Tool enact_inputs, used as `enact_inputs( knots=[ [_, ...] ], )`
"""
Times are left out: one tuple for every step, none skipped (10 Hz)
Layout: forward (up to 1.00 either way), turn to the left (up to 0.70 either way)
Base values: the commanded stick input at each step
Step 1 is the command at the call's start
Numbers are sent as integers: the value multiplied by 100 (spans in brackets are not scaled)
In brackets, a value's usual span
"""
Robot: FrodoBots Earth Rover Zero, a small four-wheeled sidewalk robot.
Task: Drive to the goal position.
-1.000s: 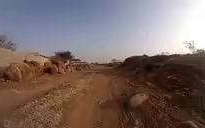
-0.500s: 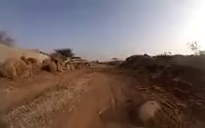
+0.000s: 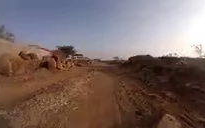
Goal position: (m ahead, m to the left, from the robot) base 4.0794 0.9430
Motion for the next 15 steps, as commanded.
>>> enact_inputs(
  knots=[
    [70, 0],
    [70, 0],
    [70, 0],
    [70, 0],
    [70, 0],
    [70, 0],
    [70, 0],
    [70, 0],
    [70, 0],
    [70, 0],
    [70, 0],
    [70, 0],
    [70, 0],
    [70, 0],
    [70, 0]
  ],
)
